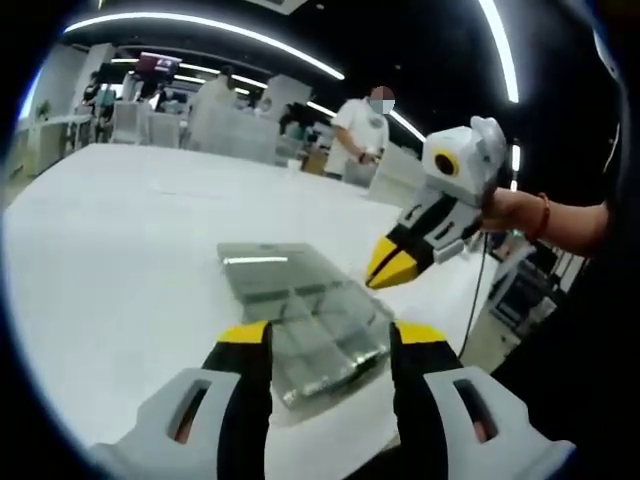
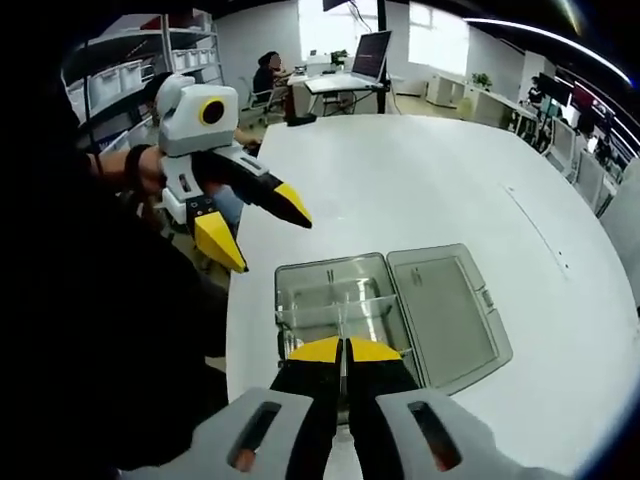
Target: Insert the divider into the dual guide fixture by aligning both edges with the guide slots and pushing it downward to the bottom, including one-sided entry, uneven engagement, binding, and posture correction.
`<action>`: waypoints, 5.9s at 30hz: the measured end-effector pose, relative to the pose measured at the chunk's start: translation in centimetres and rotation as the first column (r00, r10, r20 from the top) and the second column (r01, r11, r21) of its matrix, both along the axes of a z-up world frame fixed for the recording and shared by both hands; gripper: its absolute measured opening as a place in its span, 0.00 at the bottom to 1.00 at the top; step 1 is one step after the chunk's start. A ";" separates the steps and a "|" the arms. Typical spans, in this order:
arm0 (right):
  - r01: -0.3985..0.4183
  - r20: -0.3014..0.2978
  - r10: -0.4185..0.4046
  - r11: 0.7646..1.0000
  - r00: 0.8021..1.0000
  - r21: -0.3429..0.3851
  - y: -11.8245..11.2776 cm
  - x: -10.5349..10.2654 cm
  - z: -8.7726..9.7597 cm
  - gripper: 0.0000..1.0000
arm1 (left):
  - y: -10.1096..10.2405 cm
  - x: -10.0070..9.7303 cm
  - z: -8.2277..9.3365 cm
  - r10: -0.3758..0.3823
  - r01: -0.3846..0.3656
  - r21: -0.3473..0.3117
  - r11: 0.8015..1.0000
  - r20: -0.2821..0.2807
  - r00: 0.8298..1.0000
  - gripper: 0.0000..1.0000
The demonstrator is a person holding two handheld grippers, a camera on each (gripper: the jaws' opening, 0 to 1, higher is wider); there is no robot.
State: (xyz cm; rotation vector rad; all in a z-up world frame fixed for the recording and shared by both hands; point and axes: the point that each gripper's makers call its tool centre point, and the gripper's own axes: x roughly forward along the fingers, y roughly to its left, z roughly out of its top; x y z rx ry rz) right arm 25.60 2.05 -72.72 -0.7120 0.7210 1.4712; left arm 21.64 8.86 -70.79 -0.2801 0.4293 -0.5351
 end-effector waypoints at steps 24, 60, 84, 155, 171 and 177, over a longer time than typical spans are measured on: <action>-0.231 0.084 0.230 0.973 0.969 -0.006 0.6 -1.0 -0.3 0.00 | 0.0 -1.4 -0.5 0.015 -0.015 0.006 1.000 -0.023 1.000 0.45; -0.161 0.084 0.182 0.965 0.980 -0.209 1.2 -0.4 -4.2 0.00 | 3.0 -2.9 -0.7 0.030 -0.030 -0.004 1.000 -0.017 0.999 0.45; -0.162 0.077 0.187 0.953 0.979 -0.256 1.2 -0.6 -5.5 0.00 | 5.7 -2.1 -1.7 0.031 -0.031 -0.004 1.000 -0.045 0.999 0.45; 0.329 0.171 -0.338 0.941 0.925 0.079 -2.7 -1.0 -1.3 0.05 | 14.8 1.3 -10.6 0.274 0.069 0.568 0.820 -0.496 0.824 0.33; 0.358 0.164 -0.366 0.930 0.916 0.079 -3.8 -2.6 -1.2 0.03 | 14.4 2.1 -10.8 0.194 0.212 0.581 0.786 -0.557 0.807 0.32; 0.364 0.165 -0.375 0.927 0.912 0.093 -3.8 -2.7 -0.7 0.03 | 14.1 2.0 -10.8 0.210 0.233 0.590 0.773 -0.585 0.783 0.30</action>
